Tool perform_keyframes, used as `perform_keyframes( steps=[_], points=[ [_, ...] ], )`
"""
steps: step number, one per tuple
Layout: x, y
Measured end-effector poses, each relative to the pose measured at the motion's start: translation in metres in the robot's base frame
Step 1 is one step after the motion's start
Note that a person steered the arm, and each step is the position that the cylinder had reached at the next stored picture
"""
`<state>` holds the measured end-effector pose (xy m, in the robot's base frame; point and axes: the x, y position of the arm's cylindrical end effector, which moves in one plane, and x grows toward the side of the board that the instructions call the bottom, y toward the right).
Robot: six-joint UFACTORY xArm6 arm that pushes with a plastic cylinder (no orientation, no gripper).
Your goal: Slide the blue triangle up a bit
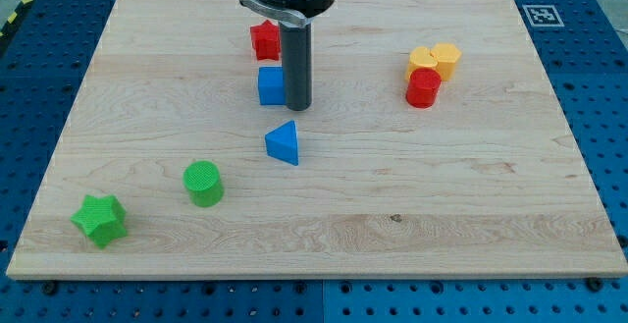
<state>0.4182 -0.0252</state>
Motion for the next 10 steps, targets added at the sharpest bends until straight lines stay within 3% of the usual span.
perform_keyframes(
  steps=[1, 2, 3, 6, 10],
  points=[
    [0.013, 0.023],
    [0.064, 0.063],
    [0.114, 0.065],
    [0.116, -0.007],
    [0.087, -0.002]
  ],
)
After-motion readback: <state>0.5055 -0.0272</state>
